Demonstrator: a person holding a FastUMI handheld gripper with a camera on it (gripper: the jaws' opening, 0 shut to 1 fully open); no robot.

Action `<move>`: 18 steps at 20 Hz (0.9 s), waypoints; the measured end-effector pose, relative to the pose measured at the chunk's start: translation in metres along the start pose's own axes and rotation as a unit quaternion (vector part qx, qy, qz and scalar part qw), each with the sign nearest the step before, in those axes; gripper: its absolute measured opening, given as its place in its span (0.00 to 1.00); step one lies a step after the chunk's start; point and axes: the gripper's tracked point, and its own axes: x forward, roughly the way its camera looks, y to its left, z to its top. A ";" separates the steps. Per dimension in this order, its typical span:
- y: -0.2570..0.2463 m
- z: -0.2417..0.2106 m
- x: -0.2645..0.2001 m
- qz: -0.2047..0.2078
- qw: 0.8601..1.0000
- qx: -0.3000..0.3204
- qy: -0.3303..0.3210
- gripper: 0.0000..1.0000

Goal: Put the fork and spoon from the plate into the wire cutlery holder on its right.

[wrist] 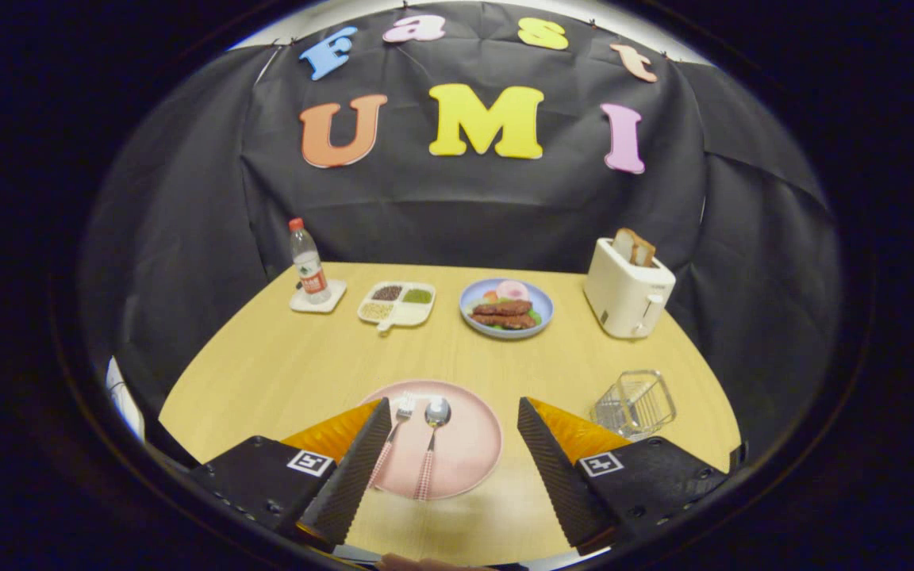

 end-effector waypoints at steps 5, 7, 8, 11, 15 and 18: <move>0.017 -0.045 0.039 -0.007 0.999 -0.003 0.033 0.96; 0.024 -0.064 0.053 -0.008 0.999 -0.007 0.049 0.95; 0.025 -0.072 0.062 -0.010 0.998 -0.008 0.057 0.94; 0.026 -0.089 0.076 -0.012 0.997 -0.003 0.070 0.86; 0.024 -0.100 0.092 -0.014 0.996 -0.007 0.086 0.68; 0.027 -0.103 0.103 -0.012 0.995 -0.014 0.095 0.48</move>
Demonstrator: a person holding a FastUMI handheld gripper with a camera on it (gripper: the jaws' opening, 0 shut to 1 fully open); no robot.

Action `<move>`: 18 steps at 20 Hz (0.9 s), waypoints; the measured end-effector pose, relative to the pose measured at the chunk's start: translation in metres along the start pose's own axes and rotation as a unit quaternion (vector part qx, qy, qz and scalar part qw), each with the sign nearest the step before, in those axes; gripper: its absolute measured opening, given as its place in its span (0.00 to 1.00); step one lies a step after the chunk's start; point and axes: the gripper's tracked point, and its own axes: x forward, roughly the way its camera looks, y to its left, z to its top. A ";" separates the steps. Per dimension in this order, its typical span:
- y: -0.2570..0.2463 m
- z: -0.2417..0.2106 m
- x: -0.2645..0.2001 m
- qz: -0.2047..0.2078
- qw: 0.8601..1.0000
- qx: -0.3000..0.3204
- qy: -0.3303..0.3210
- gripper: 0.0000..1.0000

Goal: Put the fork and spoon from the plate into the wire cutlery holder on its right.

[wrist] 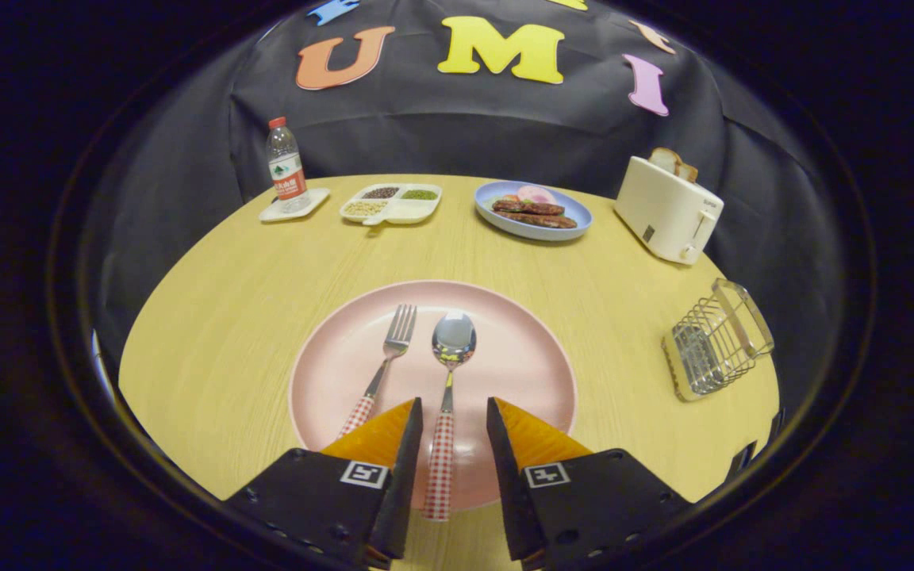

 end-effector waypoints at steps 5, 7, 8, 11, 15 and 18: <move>-0.002 -0.011 0.008 -0.006 1.000 0.010 0.016 0.25; 0.001 -0.008 0.012 -0.006 1.000 0.007 0.008 0.23; 0.001 -0.008 0.014 -0.004 1.000 0.002 0.004 0.17; -0.001 -0.006 0.013 0.001 1.000 0.005 0.006 0.08; -0.007 -0.002 0.006 0.029 0.999 0.004 0.013 0.04; -0.021 0.009 -0.013 0.044 0.999 0.000 0.017 0.04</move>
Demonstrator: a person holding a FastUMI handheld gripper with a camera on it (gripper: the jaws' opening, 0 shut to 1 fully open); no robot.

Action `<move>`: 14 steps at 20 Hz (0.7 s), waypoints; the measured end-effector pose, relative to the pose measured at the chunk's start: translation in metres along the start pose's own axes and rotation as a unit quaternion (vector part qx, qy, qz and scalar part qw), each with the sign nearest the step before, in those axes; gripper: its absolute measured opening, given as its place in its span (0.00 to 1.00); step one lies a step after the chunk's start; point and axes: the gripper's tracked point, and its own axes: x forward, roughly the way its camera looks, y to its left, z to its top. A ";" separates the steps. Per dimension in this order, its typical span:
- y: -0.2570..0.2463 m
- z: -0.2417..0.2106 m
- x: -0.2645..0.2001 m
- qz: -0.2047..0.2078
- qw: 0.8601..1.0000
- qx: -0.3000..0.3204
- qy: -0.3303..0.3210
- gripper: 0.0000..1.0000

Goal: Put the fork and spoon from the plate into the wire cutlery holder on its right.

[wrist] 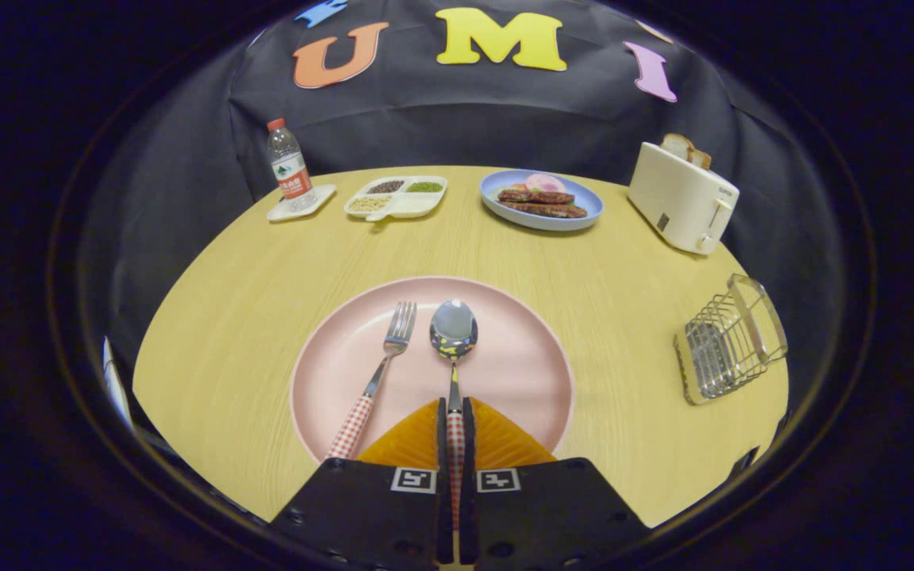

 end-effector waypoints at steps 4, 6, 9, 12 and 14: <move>-0.025 0.017 -0.050 0.020 1.000 0.006 -0.002 0.04; -0.043 0.025 -0.076 0.025 1.000 0.006 -0.007 0.04; -0.080 0.040 -0.113 0.024 0.999 0.015 -0.024 0.04; -0.118 0.055 -0.150 0.018 0.999 0.027 -0.044 0.04; -0.137 0.066 -0.173 0.025 0.997 0.038 -0.057 0.04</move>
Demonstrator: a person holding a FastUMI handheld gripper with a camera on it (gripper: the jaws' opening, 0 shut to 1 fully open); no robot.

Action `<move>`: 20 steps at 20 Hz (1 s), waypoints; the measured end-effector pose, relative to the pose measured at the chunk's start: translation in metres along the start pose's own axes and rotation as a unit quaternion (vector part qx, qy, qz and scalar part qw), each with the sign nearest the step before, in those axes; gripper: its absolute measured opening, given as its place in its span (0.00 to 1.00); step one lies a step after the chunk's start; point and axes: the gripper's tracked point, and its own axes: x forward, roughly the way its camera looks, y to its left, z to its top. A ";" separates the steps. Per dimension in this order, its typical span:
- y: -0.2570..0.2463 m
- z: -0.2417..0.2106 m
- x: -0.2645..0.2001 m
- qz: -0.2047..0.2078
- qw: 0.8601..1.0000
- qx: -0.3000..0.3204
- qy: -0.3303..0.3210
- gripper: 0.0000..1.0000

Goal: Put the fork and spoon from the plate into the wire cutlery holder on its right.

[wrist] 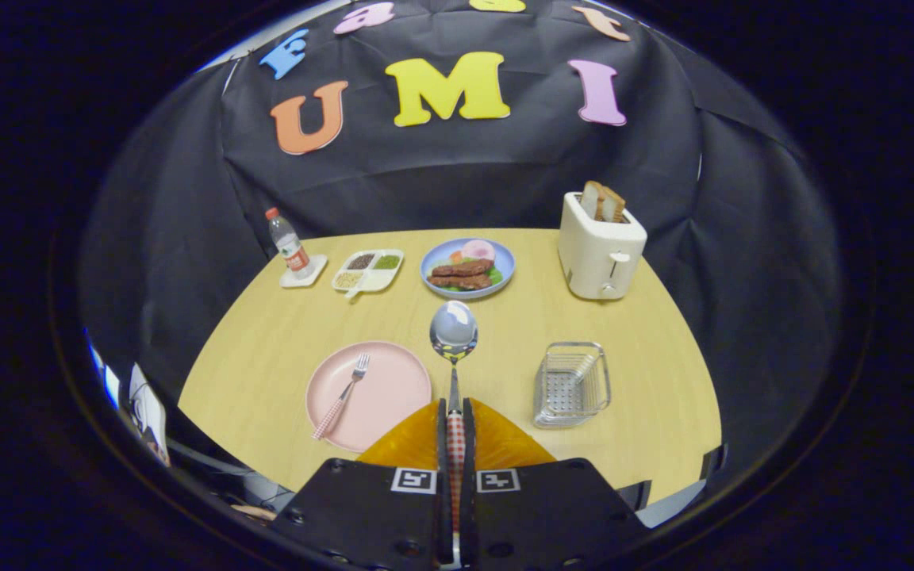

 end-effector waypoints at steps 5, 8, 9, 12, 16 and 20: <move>-0.051 0.024 -0.030 -0.023 1.000 -0.005 -0.013 0.04; -0.077 0.016 -0.023 -0.041 0.999 -0.013 0.017 0.04; -0.084 0.006 -0.017 -0.044 0.998 -0.015 0.033 0.04; -0.099 -0.015 -0.001 -0.052 0.996 -0.013 0.077 0.04; -0.103 -0.037 0.027 -0.051 0.990 0.001 0.135 0.04; -0.108 -0.044 0.045 -0.050 0.978 0.032 0.199 0.04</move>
